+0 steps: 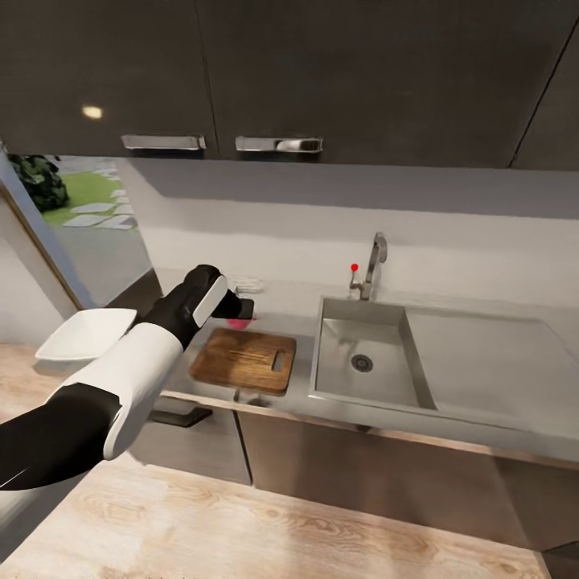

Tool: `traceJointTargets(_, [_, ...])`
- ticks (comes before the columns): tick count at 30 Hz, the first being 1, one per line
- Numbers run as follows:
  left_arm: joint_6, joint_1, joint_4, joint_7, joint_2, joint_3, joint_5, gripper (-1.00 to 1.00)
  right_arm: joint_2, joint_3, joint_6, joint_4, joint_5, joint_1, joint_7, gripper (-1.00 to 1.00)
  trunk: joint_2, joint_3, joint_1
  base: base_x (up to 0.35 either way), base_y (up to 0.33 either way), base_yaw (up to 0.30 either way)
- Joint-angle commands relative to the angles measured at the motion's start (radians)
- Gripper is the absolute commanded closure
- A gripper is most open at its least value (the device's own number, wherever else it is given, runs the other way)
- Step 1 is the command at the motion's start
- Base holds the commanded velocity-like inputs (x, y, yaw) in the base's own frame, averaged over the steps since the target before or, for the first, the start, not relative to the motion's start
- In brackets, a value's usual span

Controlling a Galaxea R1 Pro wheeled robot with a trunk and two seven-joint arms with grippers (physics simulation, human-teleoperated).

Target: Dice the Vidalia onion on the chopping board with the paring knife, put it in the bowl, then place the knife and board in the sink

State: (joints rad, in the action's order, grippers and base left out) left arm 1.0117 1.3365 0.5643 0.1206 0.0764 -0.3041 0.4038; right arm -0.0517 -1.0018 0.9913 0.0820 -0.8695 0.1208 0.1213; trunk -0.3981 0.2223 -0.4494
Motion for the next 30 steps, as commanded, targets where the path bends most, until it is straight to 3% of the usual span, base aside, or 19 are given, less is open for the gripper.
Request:
traceJointTargets(1, [0.002, 0.001, 0.000, 0.010, 0.001, -0.004, 0.010, 1.00, 0.000, -0.001, 0.001, 0.001, -0.011, 0.000, 0.010, -1.00, -0.002, 0.002, -0.001, 0.000, 0.000, 0.098])
traceJointTargets(16, [-0.002, 0.001, -0.079, 0.010, 0.031, -0.006, 0.010, 1.00, 0.000, -0.002, 0.001, 0.002, -0.011, 0.000, 0.010, -1.00, -0.002, 0.001, -0.001, -0.046, 0.000, 0.013])
traceJointTargets(30, [-0.002, 0.001, -0.107, 0.010, 0.032, -0.006, 0.010, 1.00, 0.000, -0.002, 0.001, 0.002, -0.011, 0.000, 0.010, -1.00, -0.002, 0.008, -0.001, 0.000, 0.000, 0.000])
